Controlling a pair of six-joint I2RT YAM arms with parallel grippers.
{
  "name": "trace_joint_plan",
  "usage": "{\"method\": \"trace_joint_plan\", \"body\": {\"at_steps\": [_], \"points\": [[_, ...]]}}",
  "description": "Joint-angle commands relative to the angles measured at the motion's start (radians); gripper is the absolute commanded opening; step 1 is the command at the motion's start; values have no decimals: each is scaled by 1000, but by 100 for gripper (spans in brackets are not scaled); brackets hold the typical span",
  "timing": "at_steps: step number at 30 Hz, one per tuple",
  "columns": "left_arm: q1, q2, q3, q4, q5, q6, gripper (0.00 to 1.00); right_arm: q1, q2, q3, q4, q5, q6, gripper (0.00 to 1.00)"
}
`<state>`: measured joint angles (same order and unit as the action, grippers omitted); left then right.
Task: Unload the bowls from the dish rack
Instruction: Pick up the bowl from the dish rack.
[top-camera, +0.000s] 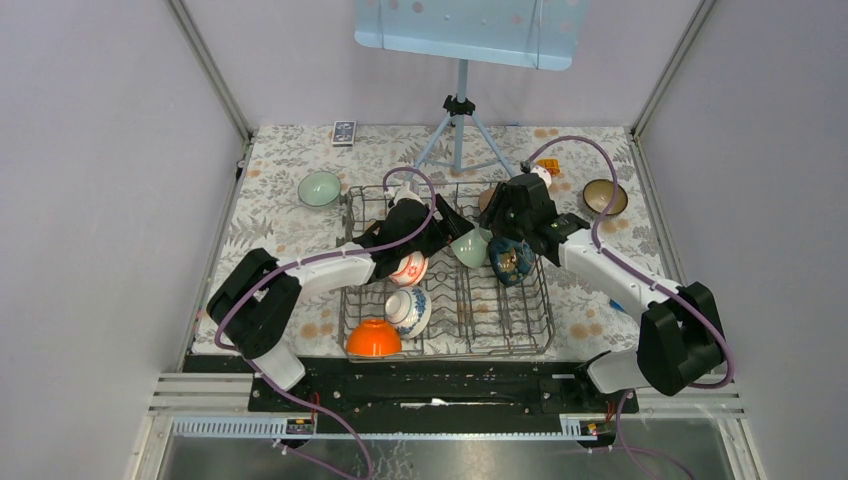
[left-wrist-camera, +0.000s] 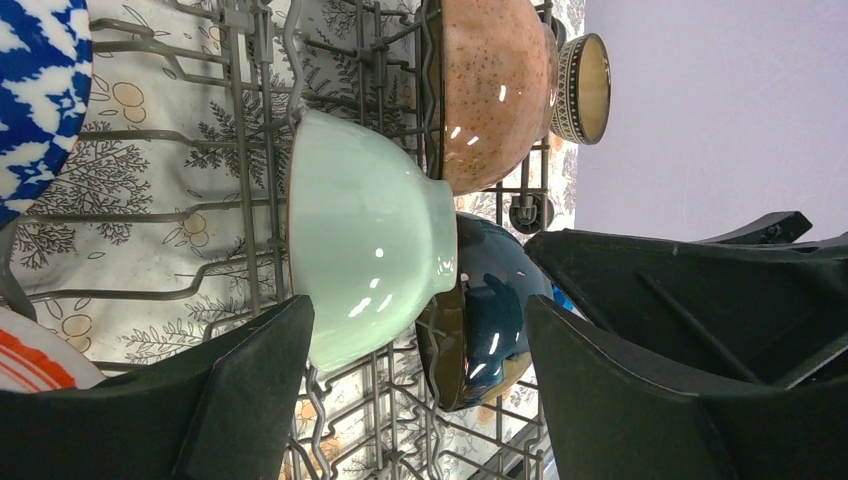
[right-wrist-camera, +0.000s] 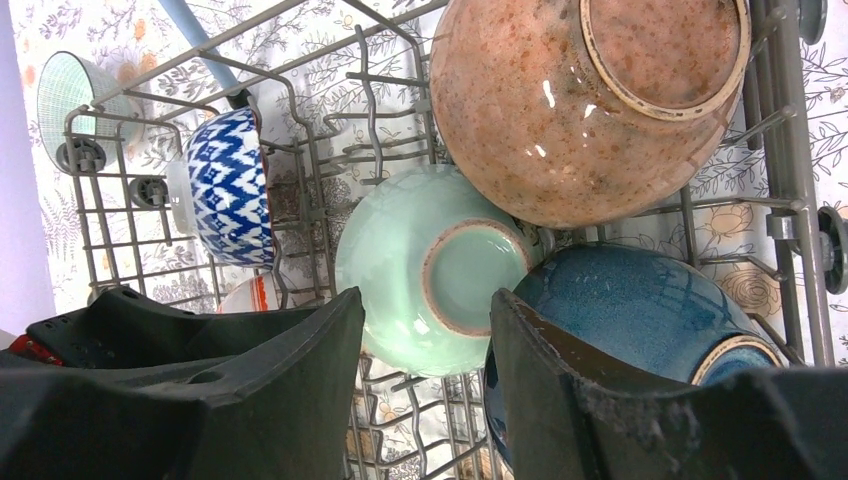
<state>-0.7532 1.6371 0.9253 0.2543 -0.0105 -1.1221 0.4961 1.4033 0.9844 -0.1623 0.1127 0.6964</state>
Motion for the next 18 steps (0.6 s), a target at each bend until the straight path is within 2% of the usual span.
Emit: {"method": "trace_joint_plan", "body": {"at_steps": [1,12,18], "points": [[3,-7,0,-43,3,12,82,-5,12,42,29,-11,1,57],[2,-63,-10,-76,-13,25,86,-5,5,26,34,-19,1,59],[5,-35,-27,-21,3,23,80,-6,8,16,39,-32,9,57]]}}
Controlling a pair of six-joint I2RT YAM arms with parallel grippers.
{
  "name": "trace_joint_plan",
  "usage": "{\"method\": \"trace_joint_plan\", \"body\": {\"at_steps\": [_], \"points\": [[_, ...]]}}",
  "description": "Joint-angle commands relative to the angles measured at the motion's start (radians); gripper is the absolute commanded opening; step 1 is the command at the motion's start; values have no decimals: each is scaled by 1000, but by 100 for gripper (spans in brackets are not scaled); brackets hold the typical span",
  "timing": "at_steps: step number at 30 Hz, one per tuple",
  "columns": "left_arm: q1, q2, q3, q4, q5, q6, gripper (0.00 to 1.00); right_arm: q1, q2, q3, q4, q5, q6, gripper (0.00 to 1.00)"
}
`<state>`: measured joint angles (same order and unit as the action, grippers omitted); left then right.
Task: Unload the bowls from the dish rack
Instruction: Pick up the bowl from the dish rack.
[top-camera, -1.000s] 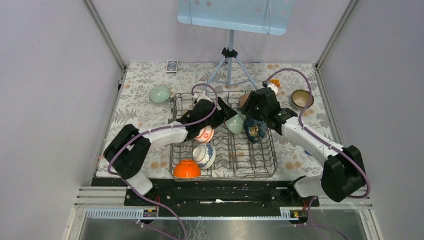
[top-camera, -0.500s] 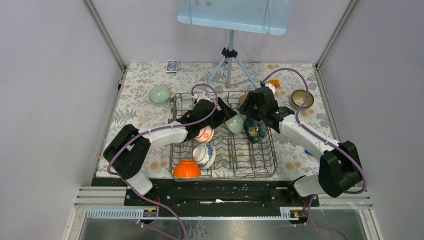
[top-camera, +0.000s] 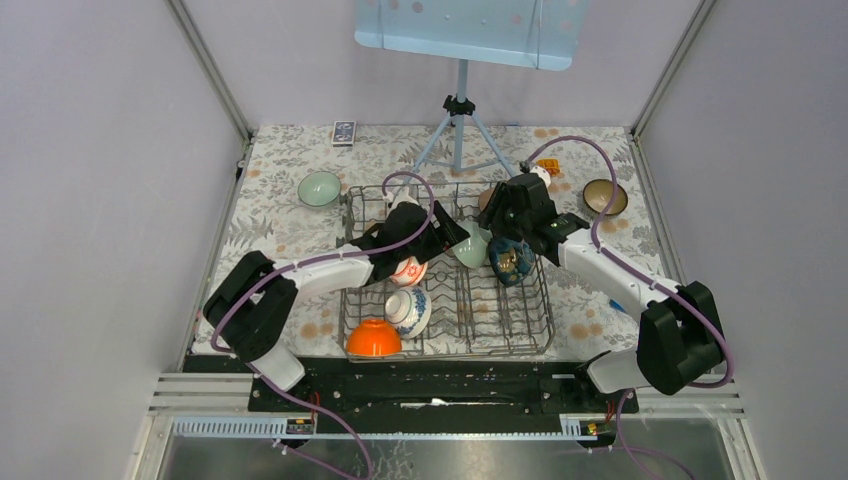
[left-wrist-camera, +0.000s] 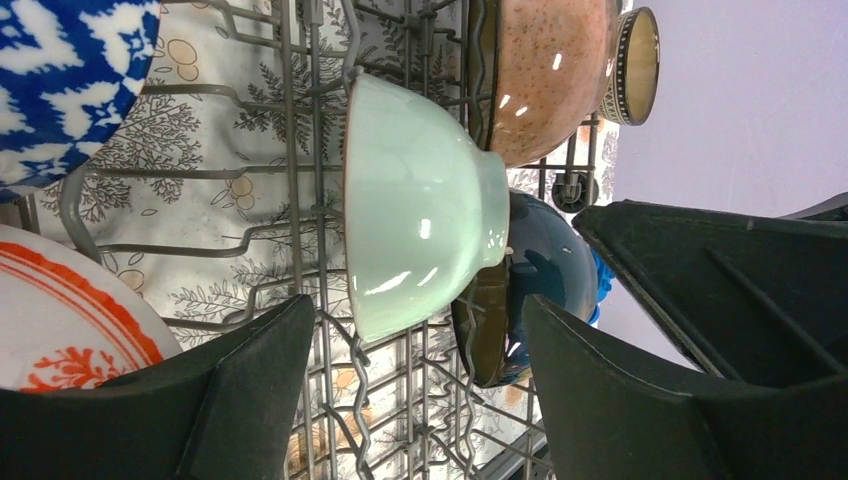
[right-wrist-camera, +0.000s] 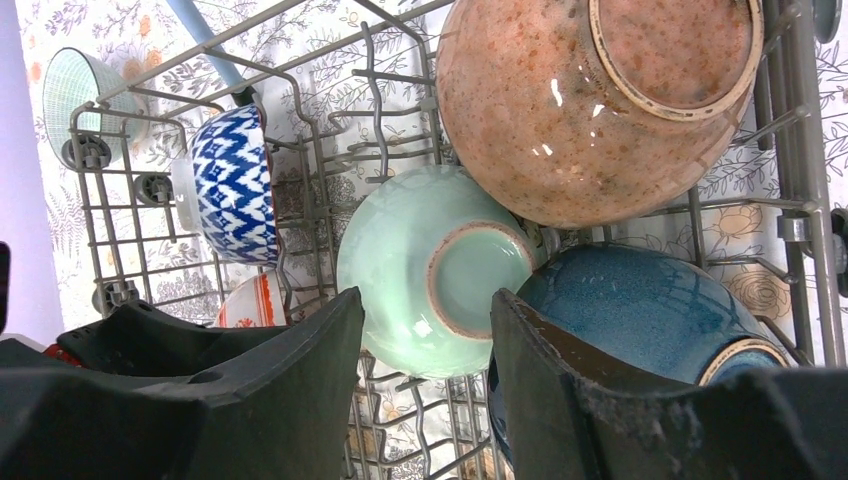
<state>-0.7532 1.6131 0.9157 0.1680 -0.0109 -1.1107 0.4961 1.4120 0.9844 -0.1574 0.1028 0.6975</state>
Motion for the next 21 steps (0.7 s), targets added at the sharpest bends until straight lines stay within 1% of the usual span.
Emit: {"method": "trace_joint_plan", "body": {"at_steps": [1,5,13,21], "points": [[5,-3,-15,76,6,17,79,-8,2,16,35,-24,8,57],[13,28,6,93,58,34,75,-12,21,29,32,-40,15,55],[25,61,4,133,101,35,63,-15,35,31,30,-54,19,53],[28,61,1,177,125,48,60,-20,38,10,40,-65,21,51]]}}
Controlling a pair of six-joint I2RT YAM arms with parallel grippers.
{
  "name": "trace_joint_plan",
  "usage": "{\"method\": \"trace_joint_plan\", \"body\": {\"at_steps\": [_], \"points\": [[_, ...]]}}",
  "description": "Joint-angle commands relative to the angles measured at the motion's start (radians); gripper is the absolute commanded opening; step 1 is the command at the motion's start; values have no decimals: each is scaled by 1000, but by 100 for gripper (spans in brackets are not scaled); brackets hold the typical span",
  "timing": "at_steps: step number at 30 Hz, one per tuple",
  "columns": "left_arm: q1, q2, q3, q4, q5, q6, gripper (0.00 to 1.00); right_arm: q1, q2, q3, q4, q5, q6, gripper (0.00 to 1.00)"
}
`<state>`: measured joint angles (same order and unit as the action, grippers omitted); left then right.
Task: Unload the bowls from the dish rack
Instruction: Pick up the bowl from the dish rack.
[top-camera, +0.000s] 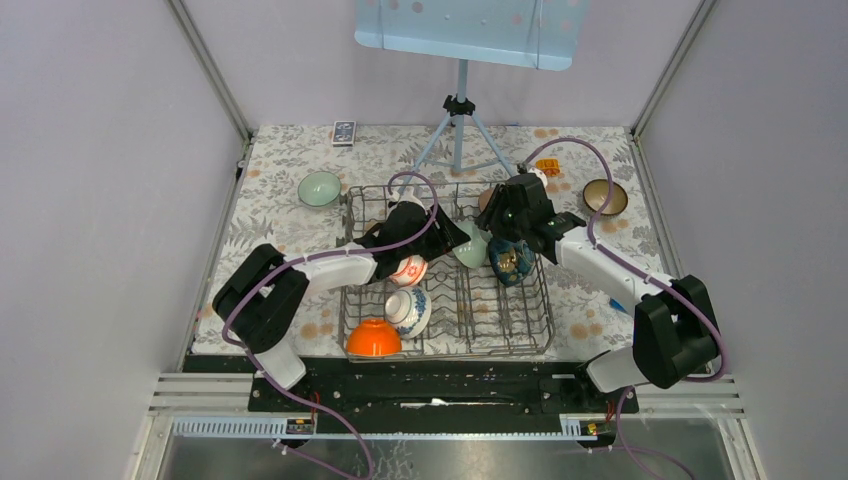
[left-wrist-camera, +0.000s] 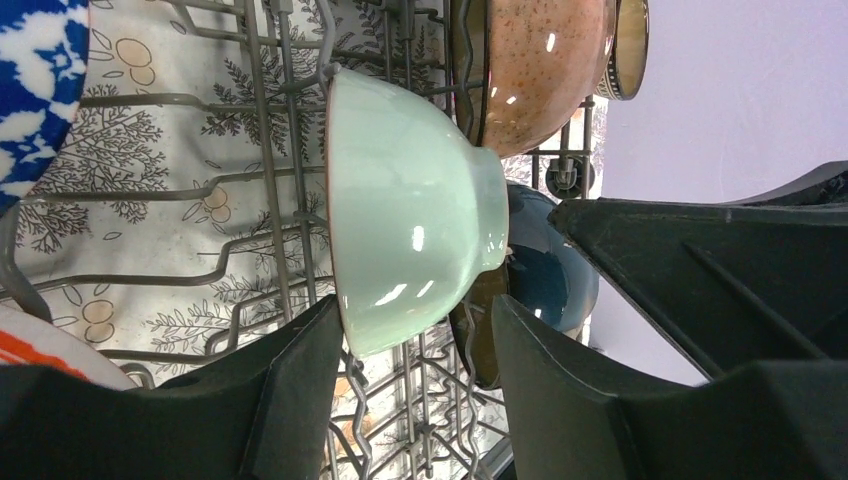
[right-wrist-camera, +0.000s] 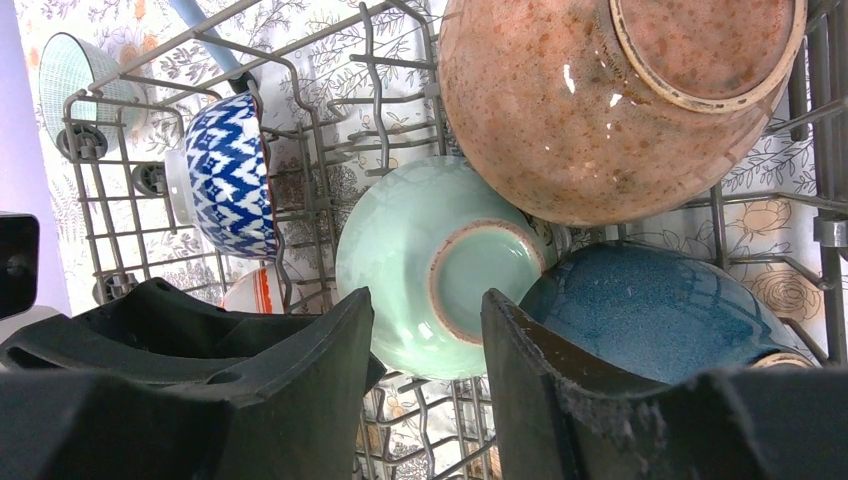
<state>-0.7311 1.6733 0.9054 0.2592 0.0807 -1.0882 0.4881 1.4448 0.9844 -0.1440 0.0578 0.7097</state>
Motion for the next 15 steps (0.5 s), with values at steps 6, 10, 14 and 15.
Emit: {"method": "trace_joint_plan", "body": {"at_steps": [6,10,14,15], "points": [[5,-1,24,94,46,42,56,-16,2,-2,30,-27,9,50],[4,-7,22,104,56,40,53,-18,-2,-9,27,-29,8,49],[5,-20,14,116,66,39,51,-19,-7,-23,30,-33,7,49],[4,-22,12,117,69,39,50,-19,-9,-26,31,-36,8,49]]}}
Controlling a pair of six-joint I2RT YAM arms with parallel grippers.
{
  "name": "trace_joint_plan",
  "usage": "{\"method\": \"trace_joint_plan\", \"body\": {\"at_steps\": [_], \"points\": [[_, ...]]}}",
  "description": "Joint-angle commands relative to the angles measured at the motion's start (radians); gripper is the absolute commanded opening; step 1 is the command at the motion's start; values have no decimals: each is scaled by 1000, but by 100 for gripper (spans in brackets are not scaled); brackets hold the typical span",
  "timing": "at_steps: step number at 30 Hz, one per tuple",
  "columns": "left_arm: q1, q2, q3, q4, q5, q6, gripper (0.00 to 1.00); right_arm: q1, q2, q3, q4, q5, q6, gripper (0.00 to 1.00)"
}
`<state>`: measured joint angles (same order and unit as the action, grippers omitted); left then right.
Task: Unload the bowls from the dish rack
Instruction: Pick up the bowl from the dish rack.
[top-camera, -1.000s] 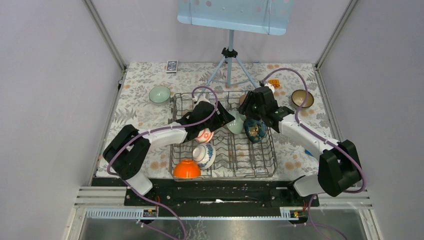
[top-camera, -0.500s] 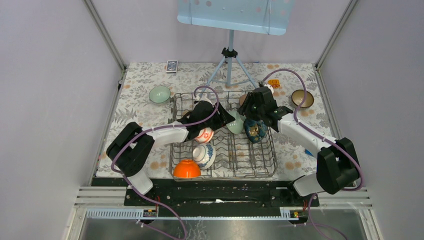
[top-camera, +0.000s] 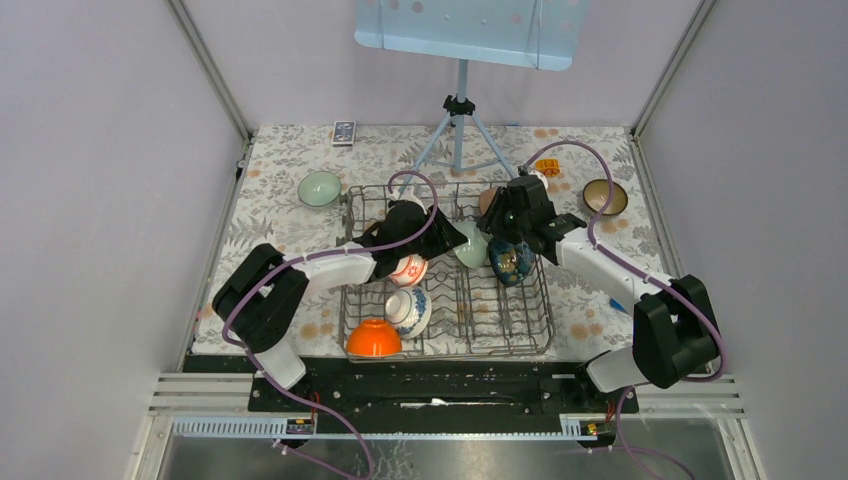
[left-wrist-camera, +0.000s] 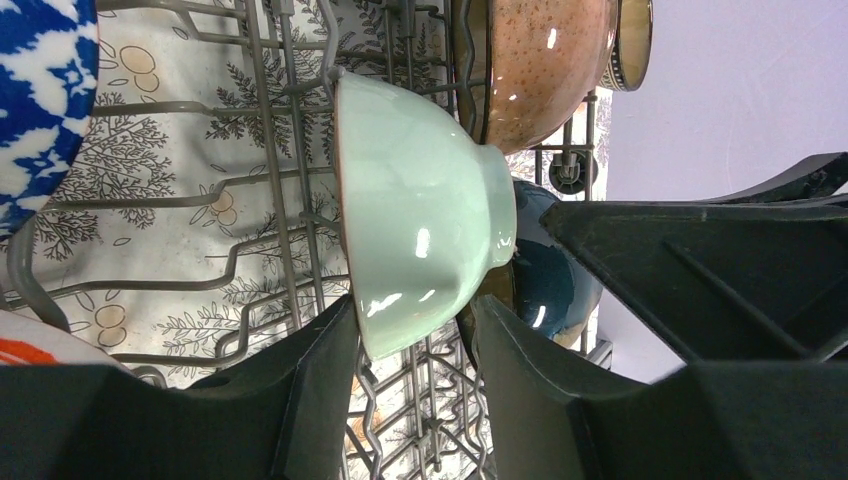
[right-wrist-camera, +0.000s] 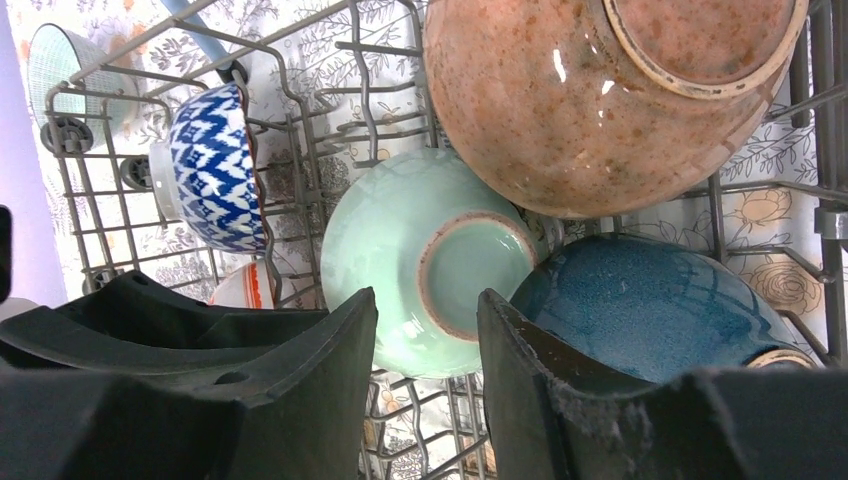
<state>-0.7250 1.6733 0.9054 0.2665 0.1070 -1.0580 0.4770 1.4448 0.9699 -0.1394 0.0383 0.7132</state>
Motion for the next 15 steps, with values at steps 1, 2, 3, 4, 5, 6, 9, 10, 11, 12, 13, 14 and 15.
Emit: {"method": "trace_joint_plan", "body": {"at_steps": [1,2,3,4,5,6,9,10,11,12,13,14,15], "points": [[-1,-24,12,110,45,9,50,-8,-10,-15,27,-17,6,49],[-2,-25,10,112,48,9,49,-9,-10,-18,28,-20,6,49],[-2,-25,9,117,50,8,49,-9,-11,-20,30,-22,6,49],[-2,-26,8,121,53,9,48,-10,-12,-22,30,-23,8,49],[-2,-25,7,129,57,8,47,-9,-12,-22,31,-25,7,49],[-3,-25,3,138,63,5,46,-9,-13,-24,31,-27,8,49],[-5,-23,-2,168,75,3,42,-9,-19,-28,28,-28,9,49],[-7,-22,-1,174,77,4,41,-9,-21,-29,27,-28,8,49],[-8,-20,-1,178,79,4,41,-9,-23,-31,27,-28,8,48],[-8,-17,0,184,81,4,40,-9,-25,-32,26,-28,8,48],[-8,-15,0,192,83,3,40,-10,-27,-33,26,-28,7,48],[-10,-13,0,199,87,3,39,-9,-28,-34,26,-28,8,48],[-10,-10,0,204,91,1,39,-9,-29,-34,26,-28,8,48]]}}
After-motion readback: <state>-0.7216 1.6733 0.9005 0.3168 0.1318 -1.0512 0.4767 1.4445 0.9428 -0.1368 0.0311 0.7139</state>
